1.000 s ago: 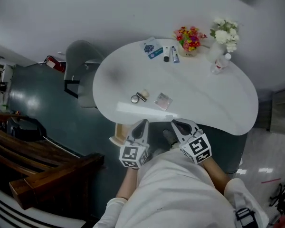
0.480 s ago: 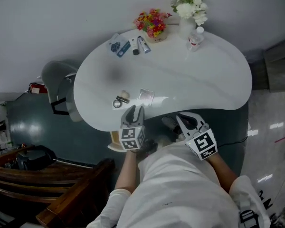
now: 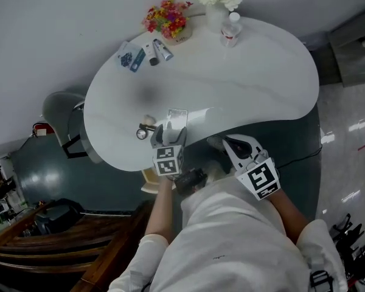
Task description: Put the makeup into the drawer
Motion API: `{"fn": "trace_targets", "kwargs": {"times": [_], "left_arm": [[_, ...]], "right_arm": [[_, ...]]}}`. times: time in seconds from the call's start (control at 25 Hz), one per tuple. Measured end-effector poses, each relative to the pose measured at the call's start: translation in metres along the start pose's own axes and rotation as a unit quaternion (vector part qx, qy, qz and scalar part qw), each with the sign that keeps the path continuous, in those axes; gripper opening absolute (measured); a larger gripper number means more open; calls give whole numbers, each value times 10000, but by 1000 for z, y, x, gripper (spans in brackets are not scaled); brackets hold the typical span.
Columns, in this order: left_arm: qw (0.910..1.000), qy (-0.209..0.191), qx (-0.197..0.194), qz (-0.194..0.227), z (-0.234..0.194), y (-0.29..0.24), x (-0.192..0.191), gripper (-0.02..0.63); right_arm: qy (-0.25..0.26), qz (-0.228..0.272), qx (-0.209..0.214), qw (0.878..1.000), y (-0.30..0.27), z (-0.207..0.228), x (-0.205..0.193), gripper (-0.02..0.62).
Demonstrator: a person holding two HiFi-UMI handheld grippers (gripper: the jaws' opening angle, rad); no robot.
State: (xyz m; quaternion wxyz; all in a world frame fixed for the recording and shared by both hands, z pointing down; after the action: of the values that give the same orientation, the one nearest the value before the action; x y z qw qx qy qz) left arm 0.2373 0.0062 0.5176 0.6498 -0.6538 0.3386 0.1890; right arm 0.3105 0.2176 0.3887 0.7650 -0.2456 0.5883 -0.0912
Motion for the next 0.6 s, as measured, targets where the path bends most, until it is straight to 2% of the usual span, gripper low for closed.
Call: {"fn": "trace_targets", "kwargs": {"times": [0.12, 0.36, 0.6], "left_arm": [[9997, -108, -67, -221, 1, -13, -2, 369], [9986, -111, 127, -503, -4, -36, -4, 408], [9955, -193, 133, -920, -5, -54, -4, 423]], "right_arm": [[-90, -12, -65, 9999, 4, 2, -5, 14], [-264, -94, -235, 9993, 14, 9, -19, 14], [-366, -75, -341, 9987, 20, 20, -22, 14]]}}
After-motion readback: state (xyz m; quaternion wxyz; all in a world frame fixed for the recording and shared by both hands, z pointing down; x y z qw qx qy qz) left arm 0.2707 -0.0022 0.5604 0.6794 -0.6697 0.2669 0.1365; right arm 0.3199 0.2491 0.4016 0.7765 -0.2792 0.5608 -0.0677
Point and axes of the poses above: the fingertips, and each gripper's own axes: y backward along the fingers, z to its right, x out of its top, the point moved 6 cm from there along y, backward along the fingers, and after that the axes turned 4 degrees about z, right-handed, at the moved point
